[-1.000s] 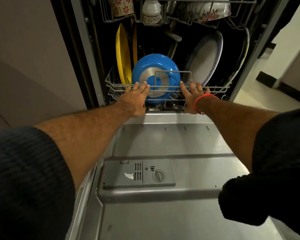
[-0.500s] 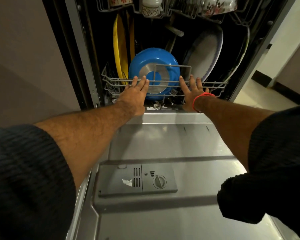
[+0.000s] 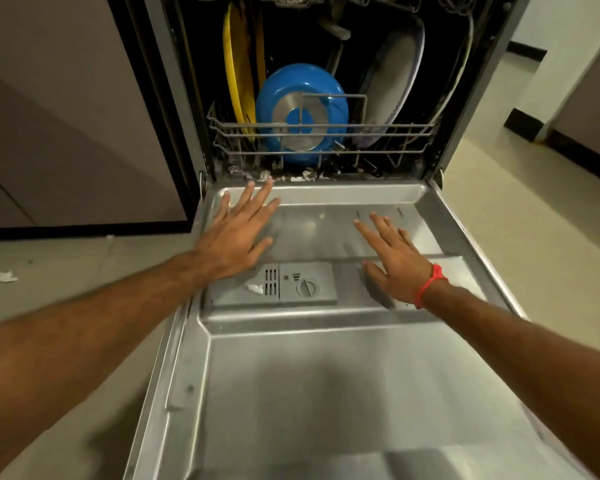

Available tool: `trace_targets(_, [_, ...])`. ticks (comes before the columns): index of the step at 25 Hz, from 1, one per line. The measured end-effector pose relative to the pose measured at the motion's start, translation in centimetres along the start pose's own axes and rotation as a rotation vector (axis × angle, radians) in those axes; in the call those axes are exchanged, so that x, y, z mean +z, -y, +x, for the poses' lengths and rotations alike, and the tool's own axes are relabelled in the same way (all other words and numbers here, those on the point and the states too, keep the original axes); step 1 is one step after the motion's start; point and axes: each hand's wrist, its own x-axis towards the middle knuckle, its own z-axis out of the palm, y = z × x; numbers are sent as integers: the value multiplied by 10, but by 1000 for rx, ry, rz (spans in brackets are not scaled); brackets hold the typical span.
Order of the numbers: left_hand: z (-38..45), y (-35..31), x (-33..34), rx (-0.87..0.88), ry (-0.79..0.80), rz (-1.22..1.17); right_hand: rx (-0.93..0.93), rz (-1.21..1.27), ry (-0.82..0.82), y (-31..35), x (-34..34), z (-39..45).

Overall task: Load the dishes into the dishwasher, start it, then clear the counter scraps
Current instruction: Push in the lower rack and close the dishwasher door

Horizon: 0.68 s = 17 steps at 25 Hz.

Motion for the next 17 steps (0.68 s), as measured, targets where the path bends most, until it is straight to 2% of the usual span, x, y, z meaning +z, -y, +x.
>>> trace_targets(5, [-114,-67,-16,216,-35,30,-320,-22,-72,13,0,-95])
trace_targets(11, [-251,-158,-21,160,122,4,-446,-17,29,30,-5,-239])
trace_targets(14, [-311,-200,2,208,93,80,-532,-79,54,30,8,-310])
trace_targets(17, [-335,-219,27,197,37,273,-593,-309,-20,25,31,-346])
